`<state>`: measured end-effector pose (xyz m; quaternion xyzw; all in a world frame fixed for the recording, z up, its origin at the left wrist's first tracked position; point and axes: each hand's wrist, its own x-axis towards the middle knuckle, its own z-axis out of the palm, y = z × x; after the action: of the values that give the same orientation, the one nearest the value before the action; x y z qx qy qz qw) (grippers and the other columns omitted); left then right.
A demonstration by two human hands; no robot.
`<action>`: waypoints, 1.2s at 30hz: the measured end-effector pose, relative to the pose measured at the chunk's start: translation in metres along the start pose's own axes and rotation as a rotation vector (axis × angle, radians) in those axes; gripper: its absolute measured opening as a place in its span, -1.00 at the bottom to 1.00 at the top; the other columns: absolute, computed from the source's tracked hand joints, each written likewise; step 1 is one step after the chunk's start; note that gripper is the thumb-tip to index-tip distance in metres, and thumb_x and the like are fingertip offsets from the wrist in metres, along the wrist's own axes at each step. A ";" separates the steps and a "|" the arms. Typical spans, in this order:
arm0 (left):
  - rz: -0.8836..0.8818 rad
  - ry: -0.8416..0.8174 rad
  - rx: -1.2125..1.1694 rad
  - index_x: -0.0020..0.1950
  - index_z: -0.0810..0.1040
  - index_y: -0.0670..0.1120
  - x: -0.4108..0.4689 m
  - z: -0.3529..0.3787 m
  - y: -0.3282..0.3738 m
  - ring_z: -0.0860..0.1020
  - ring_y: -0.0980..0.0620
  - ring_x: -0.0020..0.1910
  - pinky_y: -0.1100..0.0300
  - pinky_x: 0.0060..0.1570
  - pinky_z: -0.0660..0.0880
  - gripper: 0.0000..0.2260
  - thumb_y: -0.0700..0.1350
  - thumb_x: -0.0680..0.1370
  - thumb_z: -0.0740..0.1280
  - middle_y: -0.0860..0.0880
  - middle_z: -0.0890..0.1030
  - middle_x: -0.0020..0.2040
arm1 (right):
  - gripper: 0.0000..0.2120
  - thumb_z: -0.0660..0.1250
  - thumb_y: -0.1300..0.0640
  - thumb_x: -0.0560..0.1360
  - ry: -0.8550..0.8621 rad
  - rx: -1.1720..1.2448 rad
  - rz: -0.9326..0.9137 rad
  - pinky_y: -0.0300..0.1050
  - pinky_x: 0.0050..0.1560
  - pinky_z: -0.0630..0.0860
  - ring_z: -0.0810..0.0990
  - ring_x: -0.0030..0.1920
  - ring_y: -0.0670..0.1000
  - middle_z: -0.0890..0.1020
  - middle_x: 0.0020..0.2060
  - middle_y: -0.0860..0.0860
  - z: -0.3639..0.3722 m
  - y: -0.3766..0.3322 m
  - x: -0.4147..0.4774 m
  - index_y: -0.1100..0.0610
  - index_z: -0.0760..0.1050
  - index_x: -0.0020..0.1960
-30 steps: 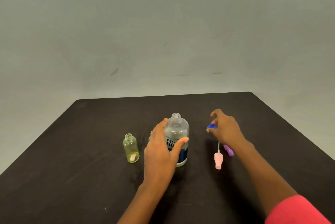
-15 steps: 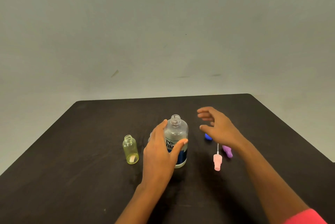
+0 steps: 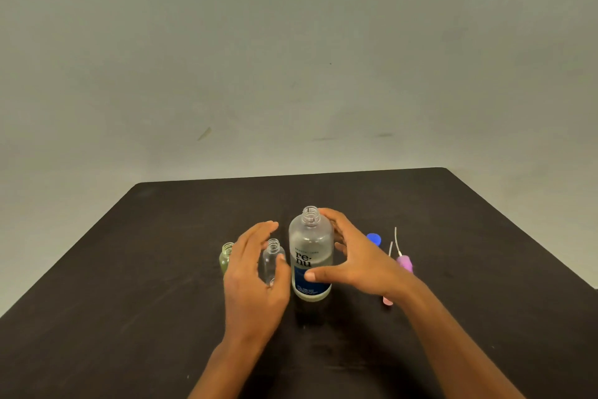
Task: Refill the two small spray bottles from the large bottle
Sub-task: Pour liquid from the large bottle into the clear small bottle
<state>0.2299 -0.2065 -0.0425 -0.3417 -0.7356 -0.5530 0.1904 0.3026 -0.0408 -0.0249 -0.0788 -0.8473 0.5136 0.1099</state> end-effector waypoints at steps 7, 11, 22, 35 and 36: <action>-0.257 -0.153 0.020 0.47 0.21 0.06 -0.004 0.005 -0.013 0.28 0.24 0.29 0.25 0.28 0.24 -0.36 -0.23 0.46 0.38 0.21 0.30 0.31 | -0.25 0.59 0.02 0.22 0.142 0.066 -0.036 -0.08 0.23 0.51 0.53 0.19 -0.17 0.53 0.15 -0.26 0.019 0.008 0.005 -0.22 0.30 0.29; -0.233 -0.123 0.041 0.45 0.25 0.04 -0.007 0.006 -0.014 0.34 0.15 0.33 0.20 0.27 0.31 -0.37 -0.24 0.45 0.40 0.16 0.35 0.34 | -0.27 0.57 -0.02 0.23 0.177 0.086 -0.031 -0.05 0.23 0.52 0.53 0.20 -0.15 0.54 0.16 -0.24 0.024 0.012 0.006 -0.20 0.31 0.31; -0.547 -0.031 0.192 0.36 0.35 -0.08 0.010 -0.024 -0.061 0.53 -0.07 0.13 0.03 0.12 0.43 -0.37 -0.08 0.36 0.52 -0.04 0.56 0.15 | -0.31 0.58 0.07 0.29 0.189 0.116 -0.040 -0.19 0.18 0.51 0.53 0.18 -0.20 0.55 0.12 -0.28 0.026 0.017 0.006 -0.20 0.32 0.29; -0.561 -0.034 0.220 0.06 0.52 -0.10 0.065 0.004 -0.098 0.57 -0.04 0.04 0.13 -0.01 0.41 -0.66 -0.04 0.38 0.51 -0.08 0.62 0.03 | -0.30 0.56 0.05 0.31 0.186 0.127 -0.055 -0.15 0.24 0.48 0.51 0.21 -0.21 0.53 0.17 -0.30 0.028 0.020 0.006 -0.23 0.30 0.31; -0.554 -0.040 0.221 0.10 0.52 -0.11 0.064 0.005 -0.098 0.57 -0.05 0.06 0.11 0.01 0.42 -0.64 -0.04 0.38 0.50 -0.09 0.62 0.05 | -0.31 0.56 0.06 0.31 0.187 0.125 -0.057 -0.14 0.24 0.48 0.50 0.21 -0.21 0.53 0.17 -0.29 0.028 0.020 0.006 -0.24 0.30 0.31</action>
<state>0.1154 -0.1986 -0.0688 -0.1160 -0.8601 -0.4938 0.0539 0.2898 -0.0539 -0.0545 -0.0955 -0.8016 0.5524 0.2078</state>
